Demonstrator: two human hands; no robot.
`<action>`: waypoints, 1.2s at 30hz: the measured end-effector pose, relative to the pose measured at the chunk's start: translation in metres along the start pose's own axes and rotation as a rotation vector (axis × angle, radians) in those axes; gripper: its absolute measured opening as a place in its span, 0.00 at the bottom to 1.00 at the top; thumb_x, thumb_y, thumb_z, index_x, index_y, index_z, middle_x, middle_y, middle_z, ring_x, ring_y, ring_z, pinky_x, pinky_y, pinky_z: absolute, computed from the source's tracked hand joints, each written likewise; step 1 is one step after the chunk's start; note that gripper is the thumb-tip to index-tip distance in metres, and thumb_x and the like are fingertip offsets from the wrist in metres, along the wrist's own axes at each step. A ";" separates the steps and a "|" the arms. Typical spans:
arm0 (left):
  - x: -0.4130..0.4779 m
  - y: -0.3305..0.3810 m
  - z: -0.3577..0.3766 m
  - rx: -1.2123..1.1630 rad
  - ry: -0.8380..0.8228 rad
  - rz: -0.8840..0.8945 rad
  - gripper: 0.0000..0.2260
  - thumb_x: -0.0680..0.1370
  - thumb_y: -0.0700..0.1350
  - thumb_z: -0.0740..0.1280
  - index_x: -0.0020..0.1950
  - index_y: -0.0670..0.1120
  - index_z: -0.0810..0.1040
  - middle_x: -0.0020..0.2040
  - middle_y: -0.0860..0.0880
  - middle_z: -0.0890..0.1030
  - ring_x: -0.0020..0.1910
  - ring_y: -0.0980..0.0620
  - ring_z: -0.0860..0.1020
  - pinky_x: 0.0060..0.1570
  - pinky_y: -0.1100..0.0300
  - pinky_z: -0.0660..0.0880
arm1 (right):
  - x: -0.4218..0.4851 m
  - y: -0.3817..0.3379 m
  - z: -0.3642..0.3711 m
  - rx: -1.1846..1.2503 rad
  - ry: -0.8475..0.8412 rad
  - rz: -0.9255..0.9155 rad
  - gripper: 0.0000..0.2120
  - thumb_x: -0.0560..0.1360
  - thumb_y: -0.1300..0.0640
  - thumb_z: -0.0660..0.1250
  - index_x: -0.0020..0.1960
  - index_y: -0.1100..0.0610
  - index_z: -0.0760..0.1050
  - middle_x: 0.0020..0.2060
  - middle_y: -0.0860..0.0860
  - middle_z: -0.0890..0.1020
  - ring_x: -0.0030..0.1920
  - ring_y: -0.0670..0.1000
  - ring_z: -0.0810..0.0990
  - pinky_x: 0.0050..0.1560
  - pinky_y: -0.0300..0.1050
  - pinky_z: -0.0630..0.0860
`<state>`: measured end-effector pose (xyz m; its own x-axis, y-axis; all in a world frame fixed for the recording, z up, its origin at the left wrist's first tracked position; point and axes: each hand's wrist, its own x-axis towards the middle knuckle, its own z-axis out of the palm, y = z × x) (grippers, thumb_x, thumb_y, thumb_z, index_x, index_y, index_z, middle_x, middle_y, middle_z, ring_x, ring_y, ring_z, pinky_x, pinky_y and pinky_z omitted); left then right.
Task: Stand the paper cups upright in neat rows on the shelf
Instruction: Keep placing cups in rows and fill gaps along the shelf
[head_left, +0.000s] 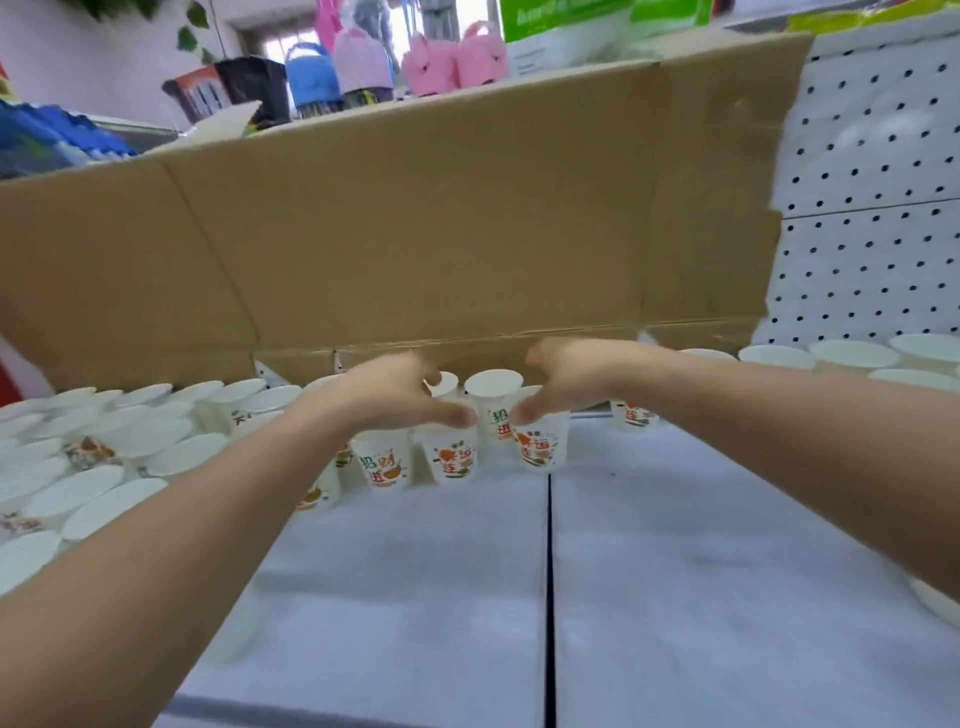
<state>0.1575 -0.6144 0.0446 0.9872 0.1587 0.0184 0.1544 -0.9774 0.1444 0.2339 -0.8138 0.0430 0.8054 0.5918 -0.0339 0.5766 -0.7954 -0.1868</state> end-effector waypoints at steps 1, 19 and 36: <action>0.004 -0.003 0.003 -0.006 -0.006 -0.006 0.40 0.64 0.71 0.70 0.68 0.49 0.71 0.60 0.52 0.80 0.55 0.50 0.77 0.57 0.53 0.74 | 0.004 -0.002 0.002 0.008 -0.005 0.000 0.33 0.66 0.37 0.71 0.63 0.53 0.70 0.58 0.50 0.77 0.54 0.53 0.76 0.49 0.48 0.75; 0.028 0.128 0.032 -0.231 -0.013 0.267 0.30 0.61 0.67 0.73 0.59 0.55 0.74 0.51 0.58 0.78 0.47 0.58 0.77 0.40 0.59 0.76 | -0.070 0.123 -0.036 0.086 0.083 0.171 0.38 0.60 0.40 0.78 0.65 0.51 0.69 0.42 0.40 0.76 0.42 0.41 0.78 0.39 0.39 0.76; 0.042 0.171 0.055 -0.239 0.087 0.274 0.32 0.62 0.61 0.76 0.61 0.54 0.70 0.58 0.54 0.76 0.54 0.50 0.74 0.51 0.53 0.74 | -0.076 0.145 -0.013 0.005 0.142 0.129 0.38 0.62 0.41 0.75 0.66 0.51 0.64 0.58 0.47 0.75 0.53 0.49 0.74 0.52 0.46 0.76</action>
<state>0.2280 -0.7828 0.0160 0.9818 -0.0830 0.1707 -0.1391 -0.9266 0.3494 0.2577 -0.9757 0.0309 0.8840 0.4603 0.0814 0.4671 -0.8626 -0.1943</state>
